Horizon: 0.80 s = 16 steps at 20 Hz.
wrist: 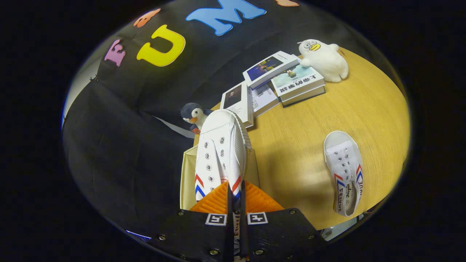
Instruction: Open the storage box then place both shoes into the box .Put the left shoe in first, then the right shoe, with the right side of both shoes facing outward in a uniform manner.
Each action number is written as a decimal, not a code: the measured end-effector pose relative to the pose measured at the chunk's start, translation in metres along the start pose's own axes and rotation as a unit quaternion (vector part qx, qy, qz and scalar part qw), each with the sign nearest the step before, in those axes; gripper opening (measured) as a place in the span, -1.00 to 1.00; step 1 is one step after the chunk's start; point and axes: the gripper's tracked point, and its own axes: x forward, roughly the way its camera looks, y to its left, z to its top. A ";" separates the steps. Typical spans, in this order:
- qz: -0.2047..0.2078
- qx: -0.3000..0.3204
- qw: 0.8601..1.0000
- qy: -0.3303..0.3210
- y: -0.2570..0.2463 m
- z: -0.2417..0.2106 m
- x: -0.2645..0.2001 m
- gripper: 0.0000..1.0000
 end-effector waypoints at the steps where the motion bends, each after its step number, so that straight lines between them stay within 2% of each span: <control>1: 0.002 -0.004 1.000 0.002 0.008 0.000 0.004 -0.87; 5: 0.004 -0.027 1.000 0.015 0.037 -0.010 0.029 -0.87; 16: -0.033 -0.089 0.994 0.058 0.079 -0.052 0.110 -0.87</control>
